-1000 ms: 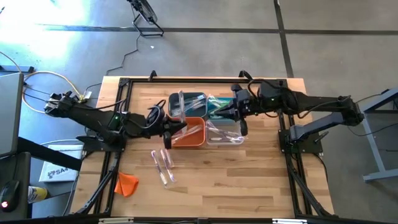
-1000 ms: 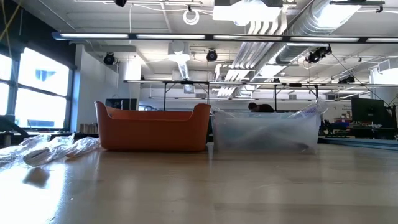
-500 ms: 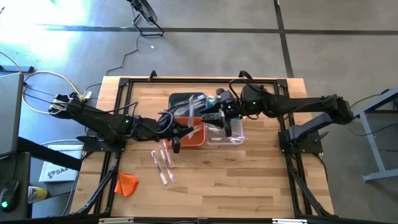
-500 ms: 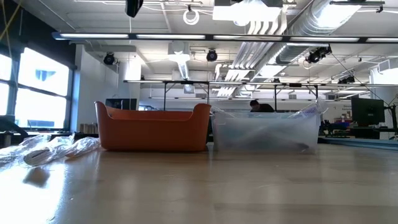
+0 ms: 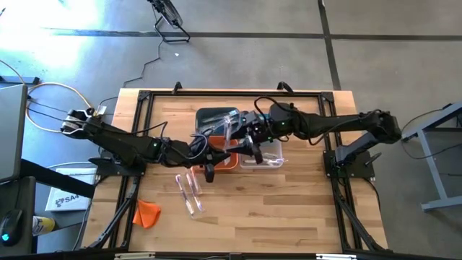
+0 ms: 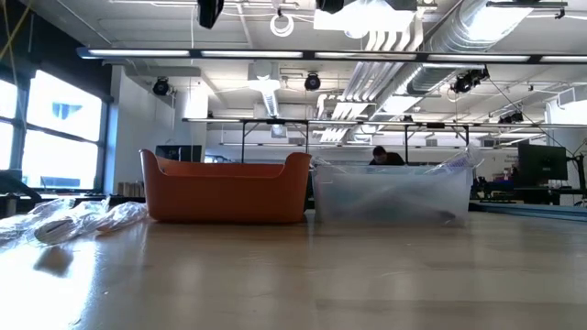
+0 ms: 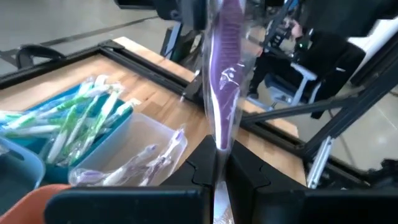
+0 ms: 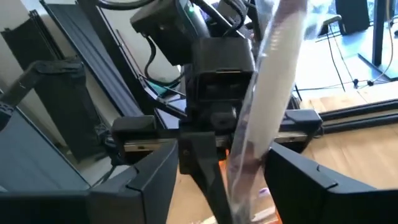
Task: Pick & Place Toothbrushes
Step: Put the purple toothbrush into the transparent bin
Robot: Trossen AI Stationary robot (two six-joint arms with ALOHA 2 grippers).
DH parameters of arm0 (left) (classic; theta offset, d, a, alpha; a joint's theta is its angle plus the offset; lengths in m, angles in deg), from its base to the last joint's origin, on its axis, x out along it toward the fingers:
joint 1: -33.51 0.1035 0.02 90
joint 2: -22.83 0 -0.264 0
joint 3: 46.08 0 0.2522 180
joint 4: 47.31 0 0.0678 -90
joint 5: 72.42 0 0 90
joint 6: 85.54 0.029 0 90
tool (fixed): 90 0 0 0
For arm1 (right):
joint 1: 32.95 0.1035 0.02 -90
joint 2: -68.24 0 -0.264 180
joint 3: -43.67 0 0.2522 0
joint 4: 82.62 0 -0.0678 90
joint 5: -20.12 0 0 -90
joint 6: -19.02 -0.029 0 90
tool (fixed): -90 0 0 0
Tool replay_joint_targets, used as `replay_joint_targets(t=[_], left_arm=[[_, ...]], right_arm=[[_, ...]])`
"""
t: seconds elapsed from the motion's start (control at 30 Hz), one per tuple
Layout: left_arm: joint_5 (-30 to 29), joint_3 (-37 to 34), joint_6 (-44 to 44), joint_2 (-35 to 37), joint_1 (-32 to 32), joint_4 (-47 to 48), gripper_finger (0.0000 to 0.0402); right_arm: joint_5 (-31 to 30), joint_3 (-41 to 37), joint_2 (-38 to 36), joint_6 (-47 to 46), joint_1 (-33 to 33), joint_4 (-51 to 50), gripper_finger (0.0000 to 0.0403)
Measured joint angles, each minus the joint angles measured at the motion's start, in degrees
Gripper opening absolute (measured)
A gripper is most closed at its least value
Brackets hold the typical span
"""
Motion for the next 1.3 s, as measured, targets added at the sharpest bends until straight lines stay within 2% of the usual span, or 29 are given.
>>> replay_joint_targets(t=[0.2,0.6,1.03,1.3], left_arm=[[0.9,0.0,0.1,-0.8,0.0,-1.2,0.0015],[1.0,0.0,0.2,-1.0,0.0,-1.2,0.0015],[0.9,0.0,-0.3,-1.0,0.0,-1.2,0.0023],[-0.1,0.0,-0.5,-1.0,0.0,-0.8,0.0132]], right_arm=[[-1.3,0.0,0.4,0.0,0.0,1.7,0.0178],[-1.8,0.0,0.5,0.0,0.0,1.7,0.004],[-1.7,0.0,0.5,-1.4,0.0,1.4,0.004],[-1.2,0.0,0.4,-1.4,0.0,1.4,0.004]])
